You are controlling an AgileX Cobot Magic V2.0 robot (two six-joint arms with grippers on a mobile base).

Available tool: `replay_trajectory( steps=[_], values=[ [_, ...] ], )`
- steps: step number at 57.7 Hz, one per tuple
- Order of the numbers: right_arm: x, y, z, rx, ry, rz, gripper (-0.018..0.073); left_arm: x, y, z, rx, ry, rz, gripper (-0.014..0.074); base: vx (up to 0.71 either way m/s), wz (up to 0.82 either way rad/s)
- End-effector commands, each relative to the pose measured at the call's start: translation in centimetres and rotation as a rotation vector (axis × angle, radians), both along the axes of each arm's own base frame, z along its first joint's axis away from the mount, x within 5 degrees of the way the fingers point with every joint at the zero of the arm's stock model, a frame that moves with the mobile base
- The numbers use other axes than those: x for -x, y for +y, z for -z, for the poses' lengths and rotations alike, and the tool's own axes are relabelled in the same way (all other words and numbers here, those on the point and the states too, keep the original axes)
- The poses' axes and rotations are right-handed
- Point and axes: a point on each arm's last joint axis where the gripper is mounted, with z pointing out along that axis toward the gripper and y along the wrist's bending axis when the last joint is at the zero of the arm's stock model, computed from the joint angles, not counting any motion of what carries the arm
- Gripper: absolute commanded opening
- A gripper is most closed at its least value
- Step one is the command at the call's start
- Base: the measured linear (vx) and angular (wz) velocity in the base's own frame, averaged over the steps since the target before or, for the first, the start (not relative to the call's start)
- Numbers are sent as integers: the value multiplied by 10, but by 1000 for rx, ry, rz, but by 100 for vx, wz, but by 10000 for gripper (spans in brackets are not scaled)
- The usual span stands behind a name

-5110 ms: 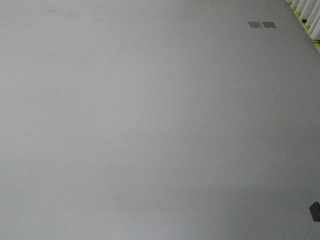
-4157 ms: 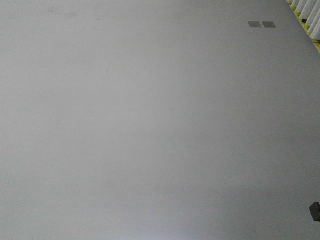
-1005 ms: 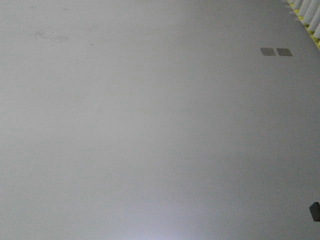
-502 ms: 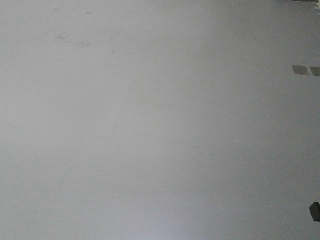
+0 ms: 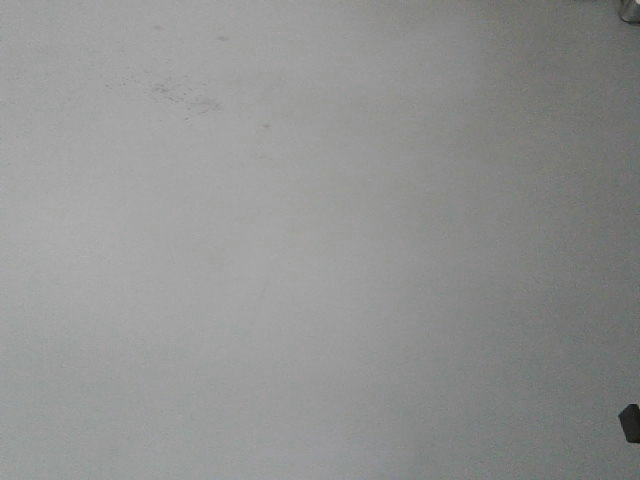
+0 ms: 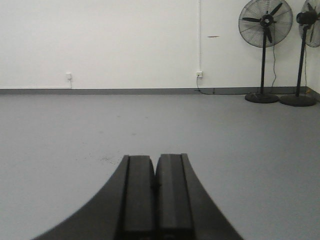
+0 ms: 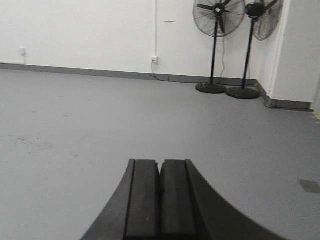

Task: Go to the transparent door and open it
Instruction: 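Drive the base forward across the grey floor, turning toward the doorway, then drive toward the white-framed glass sliding door on the wooden platform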

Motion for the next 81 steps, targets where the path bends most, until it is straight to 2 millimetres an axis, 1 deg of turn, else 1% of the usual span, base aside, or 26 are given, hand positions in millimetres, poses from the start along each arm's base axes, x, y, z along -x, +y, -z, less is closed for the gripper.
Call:
replay_trajectory(
  steps=[1, 27, 81],
  values=[
    [1, 0, -7, 24, -99, -1, -9, 0, 0, -3, 17, -76, -1, -6, 41, 22],
    [1, 0, -7, 24, -99, -1, -9, 0, 0, -3, 17, -76, -1, -6, 45, 35],
    [1, 0, -7, 24, -99, -1, -9, 0, 0, -3, 17, -76, -1, -6, 53, 59]
  ],
)
